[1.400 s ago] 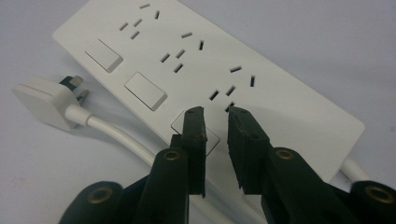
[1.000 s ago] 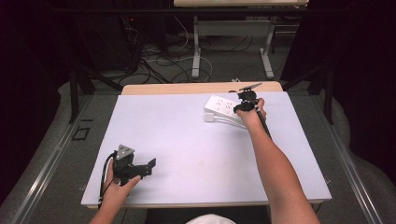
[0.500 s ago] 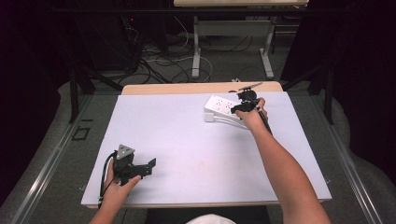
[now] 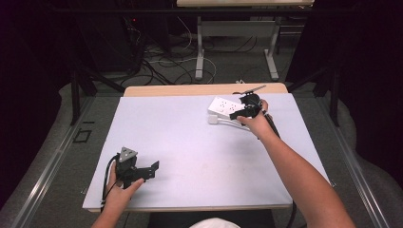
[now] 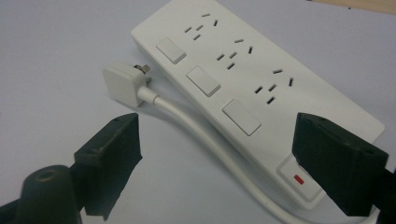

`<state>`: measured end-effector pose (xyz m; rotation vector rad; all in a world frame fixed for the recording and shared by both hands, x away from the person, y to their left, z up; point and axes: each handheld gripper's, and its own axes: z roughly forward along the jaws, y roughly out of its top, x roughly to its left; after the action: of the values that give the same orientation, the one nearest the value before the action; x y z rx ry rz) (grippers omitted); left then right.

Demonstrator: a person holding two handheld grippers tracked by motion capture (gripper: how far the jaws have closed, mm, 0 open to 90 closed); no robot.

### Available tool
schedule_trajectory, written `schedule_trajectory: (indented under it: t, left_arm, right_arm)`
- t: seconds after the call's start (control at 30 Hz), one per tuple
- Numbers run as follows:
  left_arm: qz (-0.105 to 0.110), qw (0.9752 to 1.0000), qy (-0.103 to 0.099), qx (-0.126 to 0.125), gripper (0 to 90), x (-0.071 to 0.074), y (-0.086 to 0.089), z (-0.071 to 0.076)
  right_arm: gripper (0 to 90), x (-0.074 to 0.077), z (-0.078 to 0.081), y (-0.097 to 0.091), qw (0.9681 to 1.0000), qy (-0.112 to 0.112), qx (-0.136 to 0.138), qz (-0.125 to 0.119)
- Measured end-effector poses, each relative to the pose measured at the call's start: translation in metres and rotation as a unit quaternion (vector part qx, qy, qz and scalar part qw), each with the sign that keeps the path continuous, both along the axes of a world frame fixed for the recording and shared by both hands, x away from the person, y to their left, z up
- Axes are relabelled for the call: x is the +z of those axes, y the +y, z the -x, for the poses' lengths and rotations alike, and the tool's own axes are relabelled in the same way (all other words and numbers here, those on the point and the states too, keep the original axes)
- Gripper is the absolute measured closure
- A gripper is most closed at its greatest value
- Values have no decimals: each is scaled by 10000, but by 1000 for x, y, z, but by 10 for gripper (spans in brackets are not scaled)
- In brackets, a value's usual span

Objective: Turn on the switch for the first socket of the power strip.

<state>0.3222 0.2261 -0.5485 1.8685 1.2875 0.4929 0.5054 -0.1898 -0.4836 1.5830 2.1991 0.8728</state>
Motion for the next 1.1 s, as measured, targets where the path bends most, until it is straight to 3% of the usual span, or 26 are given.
schedule_trajectory:
  t: [0.03, 0.07, 0.1, 0.17, 0.23, 0.43, 0.47, 0.6, 0.67, 0.9, 1.1]
  left_arm:
    - [0, 10000, -2, 0, 7, 0, 0, 0]
    - [0, 10000, -1, -1, 7, 0, 0, 0]
    - [-2, 10000, 0, -3, 7, 0, 0, 0]
    - [6, 10000, 0, 2, 7, 0, 0, 0]
    - [45, 10000, -30, 23, 7, 0, 1, 0]
    - [48, 10000, -47, 17, 7, 0, 1, 1]
    - [47, 10000, -33, 20, 7, 0, 0, 1]
    - [20, 10000, -22, -34, 7, 0, 0, 1]
    - [46, 10000, -54, -29, 7, 0, -1, 1]
    - [20, 9999, -41, -154, 5, 0, -4, 2]
    - [30, 9998, -24, -191, 3, 0, -5, 2]
  right_arm:
    - [130, 0, 0, 0, 10000, 0, 0, 0]
    - [12, 0, 3, 4, 10000, -26, 38, 8]
    - [0, 1, 5, 5, 10000, 24, 56, 43]
    - [0, 1, 7, 7, 9999, 12, 131, 88]
    - [0, 1, 13, 12, 9993, -6, 238, 280]
    - [0, 4, 28, 21, 9978, -49, 602, 280]
    - [0, 4, 35, 23, 9968, -54, 758, 258]
    - [0, 4, 45, 25, 9950, -68, 954, 298]
    - [0, 4, 55, 26, 9925, -132, 1134, 440]
    - [0, 8, 71, 19, 9910, -183, 1282, 342]
    - [0, 11, 84, 7, 9899, -355, 1350, 252]
